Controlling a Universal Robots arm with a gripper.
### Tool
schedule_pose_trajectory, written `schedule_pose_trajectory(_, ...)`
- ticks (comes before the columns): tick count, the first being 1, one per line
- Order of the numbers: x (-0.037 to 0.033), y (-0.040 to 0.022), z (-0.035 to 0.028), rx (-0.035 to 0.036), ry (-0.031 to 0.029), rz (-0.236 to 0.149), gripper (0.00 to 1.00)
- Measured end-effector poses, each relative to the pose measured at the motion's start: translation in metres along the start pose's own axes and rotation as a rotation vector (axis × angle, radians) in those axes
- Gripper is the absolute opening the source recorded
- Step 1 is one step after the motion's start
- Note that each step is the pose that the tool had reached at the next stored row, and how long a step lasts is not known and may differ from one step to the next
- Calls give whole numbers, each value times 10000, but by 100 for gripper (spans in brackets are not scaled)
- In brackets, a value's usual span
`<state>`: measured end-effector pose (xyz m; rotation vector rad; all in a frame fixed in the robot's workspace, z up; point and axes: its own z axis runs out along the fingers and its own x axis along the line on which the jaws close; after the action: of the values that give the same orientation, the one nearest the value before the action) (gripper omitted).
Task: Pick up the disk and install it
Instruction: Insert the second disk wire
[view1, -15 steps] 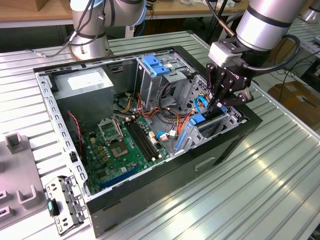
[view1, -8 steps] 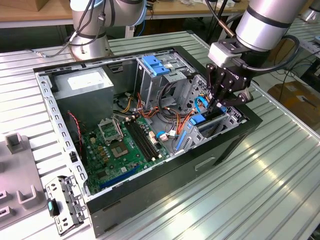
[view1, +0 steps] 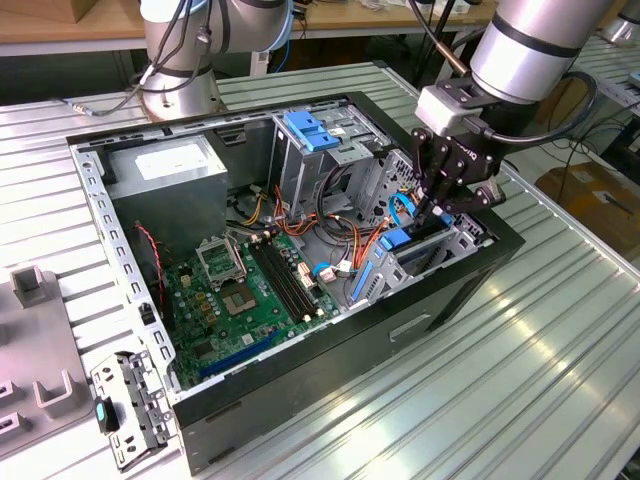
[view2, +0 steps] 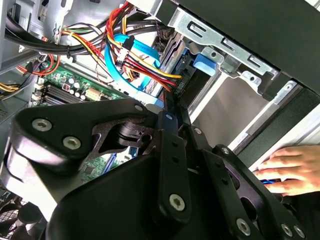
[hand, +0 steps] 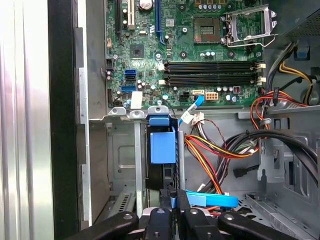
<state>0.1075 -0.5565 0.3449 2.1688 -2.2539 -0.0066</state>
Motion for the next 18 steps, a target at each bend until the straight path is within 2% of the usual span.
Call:
schedule_pose_trajectory(3,-6,-4,-41,0,-3,0,16)
schedule_pose_trajectory(6,-7,-4,-43,-1,-32,0,16)
schedule_pose_trajectory(9,-7,-4,-42,-5,-140,-2,16)
schedule_pose_trajectory(14,-3,-4,-34,-6,-161,-2,16)
schedule_pose_trajectory(18,0,-4,-26,-7,-202,-2,16)
